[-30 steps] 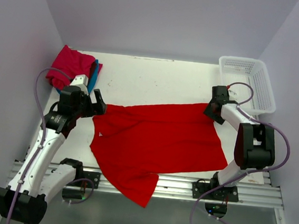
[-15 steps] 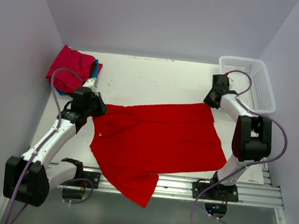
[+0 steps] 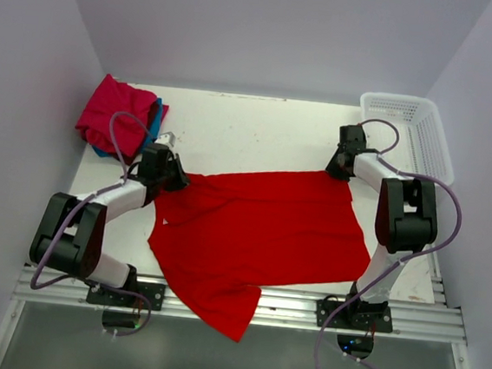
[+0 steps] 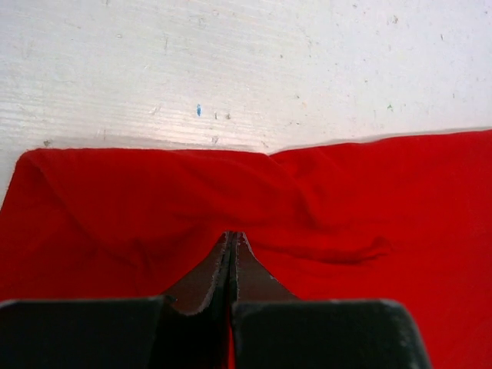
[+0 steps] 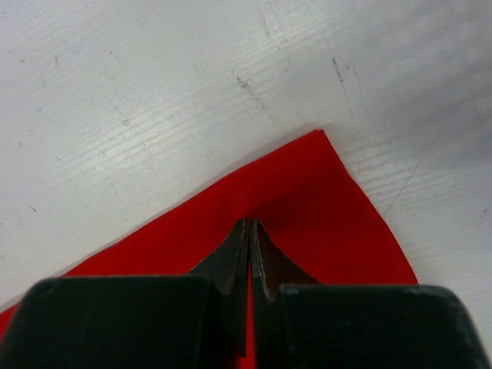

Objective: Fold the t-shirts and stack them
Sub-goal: Fold the flattened tshirt in 1/3 of the way

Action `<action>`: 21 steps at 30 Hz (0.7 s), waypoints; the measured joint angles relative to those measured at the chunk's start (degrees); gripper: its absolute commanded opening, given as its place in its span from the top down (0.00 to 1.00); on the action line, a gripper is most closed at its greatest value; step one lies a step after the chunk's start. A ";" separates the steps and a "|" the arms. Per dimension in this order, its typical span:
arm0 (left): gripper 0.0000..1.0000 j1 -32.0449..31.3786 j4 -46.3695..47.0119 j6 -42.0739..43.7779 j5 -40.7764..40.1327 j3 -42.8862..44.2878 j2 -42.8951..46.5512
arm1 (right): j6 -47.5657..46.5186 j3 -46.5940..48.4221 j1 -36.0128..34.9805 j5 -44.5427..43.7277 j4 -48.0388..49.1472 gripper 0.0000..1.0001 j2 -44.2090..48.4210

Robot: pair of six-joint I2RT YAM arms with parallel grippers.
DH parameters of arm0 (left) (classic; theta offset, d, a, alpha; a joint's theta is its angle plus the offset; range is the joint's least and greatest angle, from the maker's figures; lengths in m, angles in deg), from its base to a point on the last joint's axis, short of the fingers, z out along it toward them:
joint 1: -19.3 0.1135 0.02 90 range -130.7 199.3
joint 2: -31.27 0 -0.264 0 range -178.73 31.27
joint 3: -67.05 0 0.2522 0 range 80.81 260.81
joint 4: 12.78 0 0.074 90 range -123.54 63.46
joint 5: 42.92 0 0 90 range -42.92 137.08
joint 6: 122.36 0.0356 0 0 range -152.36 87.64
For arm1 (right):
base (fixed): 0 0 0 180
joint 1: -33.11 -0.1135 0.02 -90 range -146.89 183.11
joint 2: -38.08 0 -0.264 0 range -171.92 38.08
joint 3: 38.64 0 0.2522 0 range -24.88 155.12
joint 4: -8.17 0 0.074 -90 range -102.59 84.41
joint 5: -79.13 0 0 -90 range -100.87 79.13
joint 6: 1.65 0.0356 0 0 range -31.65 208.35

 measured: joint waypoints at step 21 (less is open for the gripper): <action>1.00 -0.09 6.25 -2.82 -3.10 6.01 -13.94 | 0.02 -0.44 -0.02 0.20 0.07 1.00 0.00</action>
